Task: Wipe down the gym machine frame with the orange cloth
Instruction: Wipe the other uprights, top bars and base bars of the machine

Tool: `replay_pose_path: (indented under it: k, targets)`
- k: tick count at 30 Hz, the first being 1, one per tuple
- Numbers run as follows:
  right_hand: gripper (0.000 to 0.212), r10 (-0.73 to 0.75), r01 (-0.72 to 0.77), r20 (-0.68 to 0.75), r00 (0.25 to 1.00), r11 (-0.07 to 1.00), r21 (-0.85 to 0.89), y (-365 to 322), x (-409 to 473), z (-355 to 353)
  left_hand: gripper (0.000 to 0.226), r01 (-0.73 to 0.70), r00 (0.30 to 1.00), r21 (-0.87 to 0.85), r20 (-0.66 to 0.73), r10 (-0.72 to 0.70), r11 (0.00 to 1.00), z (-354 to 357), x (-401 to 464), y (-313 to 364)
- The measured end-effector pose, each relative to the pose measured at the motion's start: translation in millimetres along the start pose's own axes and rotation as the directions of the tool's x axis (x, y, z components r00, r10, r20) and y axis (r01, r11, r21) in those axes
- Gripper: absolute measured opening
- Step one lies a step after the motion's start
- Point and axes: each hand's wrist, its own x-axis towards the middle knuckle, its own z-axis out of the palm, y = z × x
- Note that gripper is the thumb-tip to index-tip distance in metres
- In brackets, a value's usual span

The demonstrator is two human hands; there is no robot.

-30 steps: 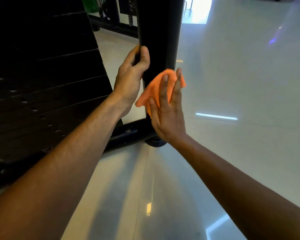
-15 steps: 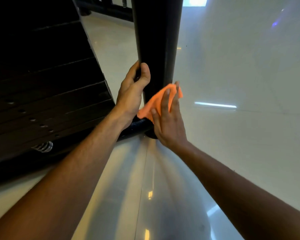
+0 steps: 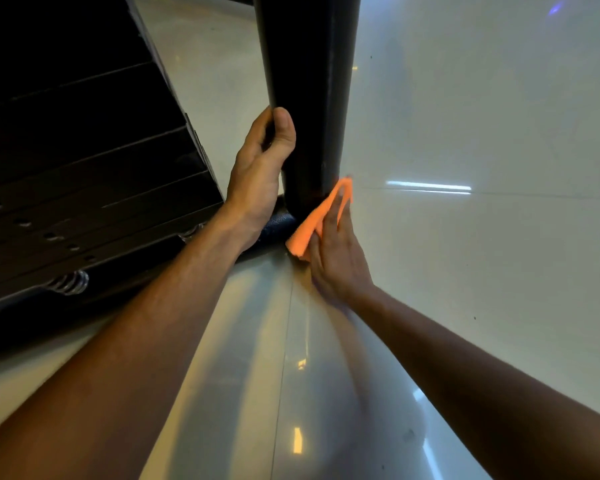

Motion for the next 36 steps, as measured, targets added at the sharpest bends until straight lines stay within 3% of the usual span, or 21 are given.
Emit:
replay_pose_path:
  k: [3, 5, 8, 10, 13, 20, 22, 26, 29, 33, 36]
  targets:
    - [0.09, -0.013, 0.041, -0.236, 0.972, 0.993, 0.115, -35.7, 37.0, -6.8, 0.028, 0.005, 1.0, -0.011, 0.017, -0.005, 1.0, 1.1, -0.8, 0.8]
    - [0.099, -0.067, 0.091, -0.299, 0.952, 0.993, 0.068, -38.6, 47.6, -7.0, 0.02, 0.02, 0.999, -0.043, 0.028, -0.019, 0.999, 2.8, -2.1, 4.9]
    - [0.106, -0.164, 0.137, -0.162, 0.973, 0.977, -0.162, -2.9, 27.5, 1.4, 0.02, 0.023, 1.0, -0.062, 0.014, -0.022, 0.998, 3.1, -0.1, 4.5]
    - [0.098, -0.116, 0.104, -0.036, 0.993, 0.966, -0.238, 18.0, 2.0, 6.9, 0.02, 0.017, 1.0, -0.065, -0.001, -0.018, 0.998, 1.6, 2.4, 0.7]
    - [0.082, -0.118, 0.121, 0.029, 0.993, 0.948, -0.293, 24.1, -16.3, 5.8, 0.022, 0.016, 1.0, -0.05, -0.002, -0.016, 0.999, 1.5, 3.4, -3.5]
    - [0.093, -0.213, 0.173, -0.272, 0.938, 0.971, -0.164, -32.5, 42.1, -20.3, 0.019, 0.053, 0.996, -0.07, 0.069, -0.048, 0.996, -0.4, 1.1, 2.8]
    - [0.093, -0.221, 0.183, -0.238, 0.946, 0.968, -0.171, -25.3, 34.7, -15.3, 0.019, 0.056, 0.996, -0.052, 0.066, -0.053, 0.997, -1.3, 0.9, 5.5]
    - [0.078, -0.189, 0.174, -0.038, 0.981, 0.955, -0.238, 16.5, -3.6, -2.0, 0.026, 0.053, 0.998, -0.005, 0.037, -0.053, 0.999, -1.7, -1.4, -1.5]
    - [0.079, -0.119, 0.125, 0.038, 0.992, 0.954, -0.272, 28.0, -17.5, 3.5, 0.049, 0.063, 0.997, 0.009, 0.038, -0.063, 0.998, 0.6, -6.7, -17.0]
    - [0.083, -0.09, 0.089, -0.003, 0.996, 0.987, -0.133, 12.4, -12.9, 5.3, 0.062, 0.065, 0.997, 0.073, 0.031, -0.068, 0.995, -1.5, -8.5, -28.0]
    - [0.087, 0.045, -0.034, -0.164, 0.985, 0.997, 0.07, -18.2, 7.0, 14.7, 0.064, 0.083, 0.996, 0.111, 0.017, -0.085, 0.99, -4.4, -6.7, -27.3]
